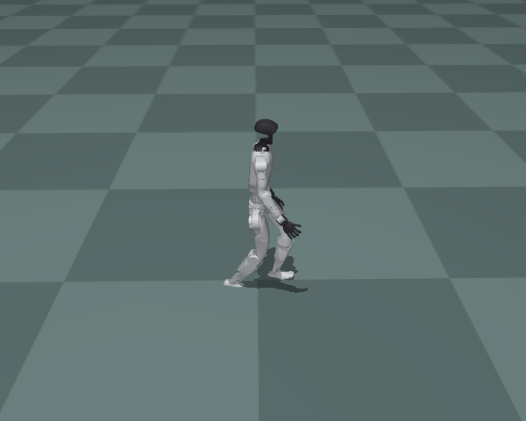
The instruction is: Walk
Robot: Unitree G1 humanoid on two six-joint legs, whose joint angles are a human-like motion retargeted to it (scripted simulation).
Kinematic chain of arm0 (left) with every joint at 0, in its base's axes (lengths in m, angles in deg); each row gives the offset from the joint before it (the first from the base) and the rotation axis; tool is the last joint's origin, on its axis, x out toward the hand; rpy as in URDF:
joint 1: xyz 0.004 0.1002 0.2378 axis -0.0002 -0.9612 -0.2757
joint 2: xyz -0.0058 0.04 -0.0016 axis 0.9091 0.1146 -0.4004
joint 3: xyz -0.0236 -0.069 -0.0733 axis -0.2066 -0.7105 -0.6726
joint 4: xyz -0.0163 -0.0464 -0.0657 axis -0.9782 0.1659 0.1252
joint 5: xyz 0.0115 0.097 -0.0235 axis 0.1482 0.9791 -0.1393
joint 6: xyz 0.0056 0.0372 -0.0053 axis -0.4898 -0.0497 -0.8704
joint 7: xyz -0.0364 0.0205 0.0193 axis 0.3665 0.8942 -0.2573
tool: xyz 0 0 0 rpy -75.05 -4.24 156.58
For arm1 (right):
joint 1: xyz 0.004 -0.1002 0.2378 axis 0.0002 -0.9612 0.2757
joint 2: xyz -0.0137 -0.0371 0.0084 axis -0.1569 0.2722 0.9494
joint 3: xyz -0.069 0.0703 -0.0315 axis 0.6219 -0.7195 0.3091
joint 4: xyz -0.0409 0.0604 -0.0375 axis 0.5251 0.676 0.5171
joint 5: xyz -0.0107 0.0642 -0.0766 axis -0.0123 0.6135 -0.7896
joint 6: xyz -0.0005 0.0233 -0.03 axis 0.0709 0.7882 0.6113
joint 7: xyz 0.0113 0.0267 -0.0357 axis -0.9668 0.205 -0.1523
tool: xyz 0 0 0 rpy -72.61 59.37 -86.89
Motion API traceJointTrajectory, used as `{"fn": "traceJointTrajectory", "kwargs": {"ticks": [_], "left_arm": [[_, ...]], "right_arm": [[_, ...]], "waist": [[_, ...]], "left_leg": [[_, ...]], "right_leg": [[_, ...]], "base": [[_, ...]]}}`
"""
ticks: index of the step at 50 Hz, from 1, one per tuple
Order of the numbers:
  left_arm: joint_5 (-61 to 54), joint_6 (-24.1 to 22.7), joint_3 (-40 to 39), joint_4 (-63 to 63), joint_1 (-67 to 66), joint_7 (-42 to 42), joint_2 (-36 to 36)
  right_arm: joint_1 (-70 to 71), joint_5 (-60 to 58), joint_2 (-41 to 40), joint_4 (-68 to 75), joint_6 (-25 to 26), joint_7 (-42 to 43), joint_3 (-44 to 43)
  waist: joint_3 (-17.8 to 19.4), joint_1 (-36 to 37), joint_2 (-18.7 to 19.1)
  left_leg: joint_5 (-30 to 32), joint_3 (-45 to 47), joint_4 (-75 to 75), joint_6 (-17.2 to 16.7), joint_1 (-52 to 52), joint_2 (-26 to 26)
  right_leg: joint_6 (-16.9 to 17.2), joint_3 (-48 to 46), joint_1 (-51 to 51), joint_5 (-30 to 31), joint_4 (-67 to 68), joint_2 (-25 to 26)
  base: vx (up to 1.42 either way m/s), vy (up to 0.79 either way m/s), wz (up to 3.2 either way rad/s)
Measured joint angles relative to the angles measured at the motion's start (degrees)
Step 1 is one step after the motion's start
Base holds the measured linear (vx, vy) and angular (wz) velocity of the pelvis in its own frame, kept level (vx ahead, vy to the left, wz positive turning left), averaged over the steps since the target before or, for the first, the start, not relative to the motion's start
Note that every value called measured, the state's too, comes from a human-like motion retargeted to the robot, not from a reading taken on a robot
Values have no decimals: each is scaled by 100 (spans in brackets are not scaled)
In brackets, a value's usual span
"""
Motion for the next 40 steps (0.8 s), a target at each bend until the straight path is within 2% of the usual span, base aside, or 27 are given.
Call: {"fn": "traceJointTrajectory", "kwargs": {"ticks": [5, 8, 11, 15, 18, 23, 28, 33, 35, 37, 40], "left_arm": [[27, 47, 32, 260, 1, 24, -51], [36, 74, 55, 458, 136, 38, -34], [51, 122, 88, 581, 325, 34, -40], [69, 145, 120, 565, 590, -14, -29], [54, 122, 95, 454, 849, -76, 30], [7, 94, -28, 288, 1251, -228, 108], [-89, 45, -130, 159, 1440, -339, 99], [-5, -46, -134, 83, 1526, -297, 72], [48, -65, -101, 52, 1511, -268, 17], [115, -56, -92, 73, 1505, -216, -42], [181, -43, -31, 134, 1314, -166, -105]], "right_arm": [[-74, -119, -24, 98, 31, -49, 84], [-229, -175, -72, 310, 96, -141, 97], [-399, -185, -114, 572, 171, -284, 84], [-623, -161, -178, 854, 243, -450, 28], [-701, -143, -188, 942, 261, -476, -70], [-769, -103, -144, 876, 230, -344, -233], [-787, -66, -105, 755, 240, -209, -333], [-782, -79, -73, 728, 254, -166, -416], [-834, -102, -93, 731, 247, -160, -413], [-794, -106, -64, 760, 237, -187, -438], [-849, -85, -97, 789, 221, -182, -433]], "waist": [[-175, -27, -169], [-242, -84, -379], [-324, -169, -620], [-422, -371, -922], [-438, -542, -947], [-343, -797, -726], [-220, -911, -423], [-221, -800, -40], [-196, -771, -30], [-240, -673, 191], [-219, -630, 231]], "left_leg": [[168, 159, 227, 126, 55, -261], [274, 283, 231, 258, 309, -543], [324, 370, 77, 416, 609, -900], [340, 420, -256, 613, 984, -1376], [319, 353, -574, 664, 1335, -1471], [255, 178, -1072, 595, 2018, -1304], [101, 43, -1382, 515, 2541, -977], [-169, -22, -1452, 483, 2826, -506], [-375, -2, -1165, 495, 2835, -487], [-547, -51, -1156, 476, 2923, -237], [-868, -70, -660, 466, 2955, -206]], "right_leg": [[80, 127, -45, -301, 760, -268], [253, 225, 4, -213, 1296, -570], [532, 371, -143, 249, 2129, -925], [941, 548, -777, 1466, 3755, -1451], [851, 519, -1449, 1849, 4752, -1792], [374, 262, -2503, 1207, 5121, -2104], [325, -15, -3198, 768, 3808, -1804], [562, -49, -3399, 893, 1639, -956], [615, 41, -3478, 823, 1336, -796], [580, -5, -3320, 1005, 722, -453], [520, -1, -3340, 979, 971, -317]], "base": [[1, 1, 0], [2, 1, 1], [2, 5, 11], [-1, 4, 10], [0, 0, 0], [0, 0, 0], [0, 0, 0], [0, 0, -12], [0, 0, 0], [1, 1, -22], [0, 0, 0]]}}
